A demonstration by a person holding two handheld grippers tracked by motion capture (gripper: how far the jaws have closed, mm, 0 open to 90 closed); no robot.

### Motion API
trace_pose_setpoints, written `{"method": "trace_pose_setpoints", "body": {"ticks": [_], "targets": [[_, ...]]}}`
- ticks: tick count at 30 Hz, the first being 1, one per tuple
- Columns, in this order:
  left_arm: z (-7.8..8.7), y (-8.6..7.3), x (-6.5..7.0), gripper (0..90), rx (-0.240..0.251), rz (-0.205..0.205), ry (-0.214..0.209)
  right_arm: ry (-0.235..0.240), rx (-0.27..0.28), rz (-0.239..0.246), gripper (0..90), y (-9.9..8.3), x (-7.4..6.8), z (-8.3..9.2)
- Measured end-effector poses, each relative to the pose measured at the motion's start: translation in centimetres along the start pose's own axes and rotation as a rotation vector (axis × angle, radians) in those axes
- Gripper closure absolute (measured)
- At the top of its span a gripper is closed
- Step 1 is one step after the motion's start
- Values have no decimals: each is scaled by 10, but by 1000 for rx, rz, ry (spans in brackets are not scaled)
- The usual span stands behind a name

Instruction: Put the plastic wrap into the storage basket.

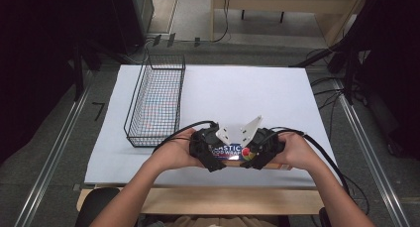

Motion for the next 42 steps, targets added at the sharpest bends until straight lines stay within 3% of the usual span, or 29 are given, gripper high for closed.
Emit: {"method": "trace_pose_setpoints", "body": {"ticks": [6,10,17,21,25,27,31,32,42], "targets": [[-2,2,6,314,9,-27,11,6,0,19,421,2,-1,-4],[-1,1,5,354,7,-24,-8,-6,1,33,421,1,-3,-5],[1,2,8,383,3,-23,-32,35,20,39,414,-3,-2,-7],[3,1,7,386,6,-23,-40,29,31,48,407,-4,-2,-7],[5,-1,3,390,-3,20,-47,-10,85,50,334,-6,-3,-2],[6,-3,0,392,1,53,-46,-33,140,17,292,-11,0,8],[8,-5,-3,393,-3,74,-38,-70,183,3,258,-19,2,17],[9,-6,-4,393,-3,78,-34,-79,208,-26,247,-24,4,22],[10,-11,-11,394,-20,109,-21,-132,265,-88,205,-39,9,38]]}}
Point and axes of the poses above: each handheld gripper's, and its own axes: z roughly backward along the jaws, y roughly out of its top, x roughly to its right, the point moved 1 cm from there along -z, roughly forward along the jaws, and after that the axes turned 15 degrees about y, right-handed, at the moved point
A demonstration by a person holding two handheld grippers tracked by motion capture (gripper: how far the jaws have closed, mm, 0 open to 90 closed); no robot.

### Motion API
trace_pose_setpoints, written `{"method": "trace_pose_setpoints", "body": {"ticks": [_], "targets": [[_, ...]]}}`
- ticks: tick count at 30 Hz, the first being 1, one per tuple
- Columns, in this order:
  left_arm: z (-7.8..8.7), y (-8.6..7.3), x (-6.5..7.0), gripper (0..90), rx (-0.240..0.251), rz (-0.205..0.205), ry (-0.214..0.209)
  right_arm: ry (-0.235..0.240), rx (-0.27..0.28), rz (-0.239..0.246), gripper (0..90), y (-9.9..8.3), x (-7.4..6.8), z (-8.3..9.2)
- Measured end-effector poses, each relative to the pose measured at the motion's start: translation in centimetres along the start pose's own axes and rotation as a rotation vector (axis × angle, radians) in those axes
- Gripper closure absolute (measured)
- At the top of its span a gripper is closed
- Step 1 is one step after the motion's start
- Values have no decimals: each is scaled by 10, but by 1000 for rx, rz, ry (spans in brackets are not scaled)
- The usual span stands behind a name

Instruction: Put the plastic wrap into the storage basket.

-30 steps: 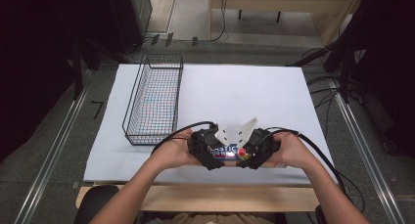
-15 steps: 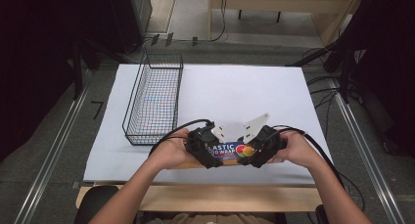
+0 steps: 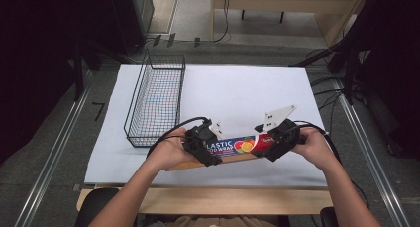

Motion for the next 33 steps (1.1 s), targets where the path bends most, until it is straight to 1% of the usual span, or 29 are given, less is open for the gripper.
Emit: {"method": "trace_pose_setpoints", "body": {"ticks": [2,3,5,8,9,10,11,14,16,17,19,21,26,29,31,33], "targets": [[0,-1,-1,394,-2,9,3,-9,5,-12,205,-2,1,3],[0,-2,-2,394,-4,7,4,-16,9,-11,205,-4,2,5],[1,-3,-3,394,-5,19,4,-26,18,-23,205,-6,3,8],[2,-5,-6,394,-5,24,4,-45,56,-20,205,-9,5,13],[3,-6,-6,394,-5,36,9,-52,68,-19,205,-11,6,15],[4,-7,-7,394,-1,45,9,-58,74,-23,205,-12,7,17],[5,-7,-9,394,-3,43,11,-66,79,-25,205,-13,7,19],[8,-10,-12,394,-6,56,19,-68,97,-29,202,-16,9,25],[9,-12,-14,393,-8,70,15,-81,104,-26,201,-18,9,28],[10,-13,-16,393,-8,85,7,-89,106,-29,201,-20,10,30],[13,-15,-18,394,-3,95,4,-102,111,-34,200,-22,10,32],[16,-16,-20,394,3,98,9,-115,107,-46,199,-25,10,34],[24,-18,-25,394,6,128,26,-141,113,-61,199,-33,11,35],[28,-19,-29,394,8,145,40,-153,124,-61,198,-38,12,35],[32,-20,-31,394,11,157,44,-170,122,-70,199,-41,14,33],[34,-19,-32,394,15,170,48,-173,124,-86,199,-45,16,28]]}}
Point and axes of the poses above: each handheld gripper's, and its own axes: z roughly backward along the jaws, y roughly out of its top, x roughly to its right, the point moved 1 cm from there along -z, roughly forward along the jaws, and after that the axes turned 15 degrees about y, right-handed, at the moved point
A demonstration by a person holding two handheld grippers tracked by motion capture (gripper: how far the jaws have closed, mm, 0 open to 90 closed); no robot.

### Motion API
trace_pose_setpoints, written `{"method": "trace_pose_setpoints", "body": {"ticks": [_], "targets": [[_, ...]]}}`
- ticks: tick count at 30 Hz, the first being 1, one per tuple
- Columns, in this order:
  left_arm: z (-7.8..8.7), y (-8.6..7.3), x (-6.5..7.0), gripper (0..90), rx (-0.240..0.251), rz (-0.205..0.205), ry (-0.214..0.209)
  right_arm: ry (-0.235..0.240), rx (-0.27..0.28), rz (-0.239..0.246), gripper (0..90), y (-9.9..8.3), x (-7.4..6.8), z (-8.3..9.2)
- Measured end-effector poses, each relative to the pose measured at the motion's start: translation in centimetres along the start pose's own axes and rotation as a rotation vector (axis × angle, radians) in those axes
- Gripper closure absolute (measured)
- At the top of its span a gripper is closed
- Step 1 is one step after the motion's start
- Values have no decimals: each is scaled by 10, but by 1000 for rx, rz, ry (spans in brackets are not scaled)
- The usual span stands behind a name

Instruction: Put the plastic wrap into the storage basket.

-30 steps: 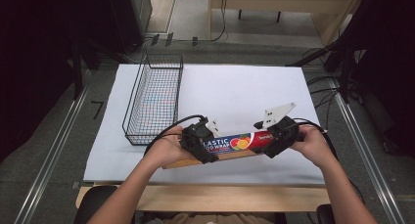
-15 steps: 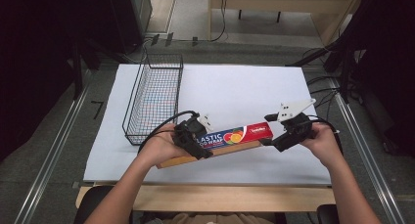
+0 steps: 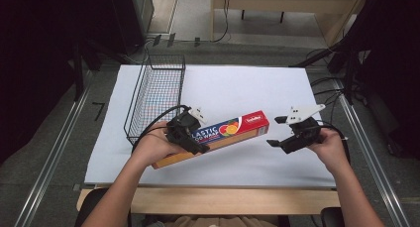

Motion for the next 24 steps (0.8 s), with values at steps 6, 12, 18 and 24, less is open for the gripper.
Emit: {"method": "trace_pose_setpoints", "body": {"ticks": [6,12,18,24], "targets": [[5,0,-3,394,5,26,20,-27,-19,-30,199,-7,3,-13],[9,0,-8,393,6,64,40,-53,-32,-60,198,-10,3,-26],[12,-1,-14,394,0,103,54,-62,-25,-94,199,-14,5,-39],[15,0,-21,394,-1,126,85,-55,-47,-97,199,-15,3,-47]]}}
Point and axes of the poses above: each handheld gripper's, and its own axes: z roughly backward along the jaws, y roughly out of its top, x roughly to its right, the point moved 1 cm from there along -z, roughly forward along the jaws, and after that the axes turned 15 degrees about y, right-handed, at the moved point
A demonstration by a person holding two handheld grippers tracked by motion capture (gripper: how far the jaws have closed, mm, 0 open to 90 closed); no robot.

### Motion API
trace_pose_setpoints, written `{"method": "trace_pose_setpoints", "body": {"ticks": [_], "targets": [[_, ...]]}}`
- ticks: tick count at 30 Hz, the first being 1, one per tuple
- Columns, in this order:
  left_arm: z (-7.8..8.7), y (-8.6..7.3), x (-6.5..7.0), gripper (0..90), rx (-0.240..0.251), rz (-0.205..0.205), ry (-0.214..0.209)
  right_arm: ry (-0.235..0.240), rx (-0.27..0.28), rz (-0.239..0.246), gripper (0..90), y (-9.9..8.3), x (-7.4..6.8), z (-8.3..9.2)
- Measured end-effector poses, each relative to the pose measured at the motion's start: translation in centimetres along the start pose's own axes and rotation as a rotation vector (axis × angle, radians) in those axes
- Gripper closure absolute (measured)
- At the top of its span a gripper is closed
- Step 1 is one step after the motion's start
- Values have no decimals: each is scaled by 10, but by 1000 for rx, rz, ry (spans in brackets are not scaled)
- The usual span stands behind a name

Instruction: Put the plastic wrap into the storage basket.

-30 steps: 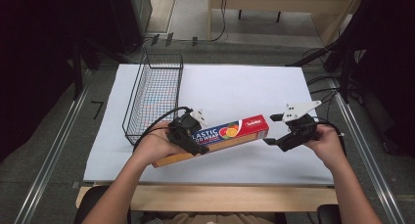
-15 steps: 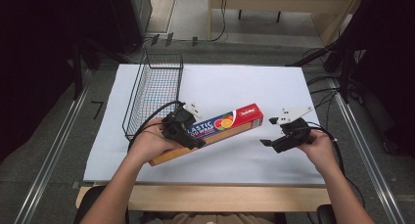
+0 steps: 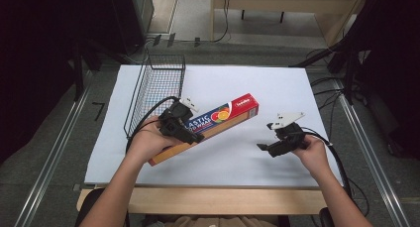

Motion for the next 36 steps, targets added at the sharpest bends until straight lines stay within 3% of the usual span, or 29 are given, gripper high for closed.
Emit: {"method": "trace_pose_setpoints", "body": {"ticks": [17,36], "targets": [[12,10,-35,395,-11,119,57,-16,-28,10,199,-1,1,-7],[10,20,-71,395,-30,237,132,-10,-49,23,199,-1,0,-12]]}}
Point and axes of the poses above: each handheld gripper's, and its own axes: z roughly backward along the jaws, y roughly out of its top, x roughly to its right, the point moved 1 cm from there along -z, roughly forward along the jaws, and after that the axes turned 15 degrees about y, right-handed, at the moved point
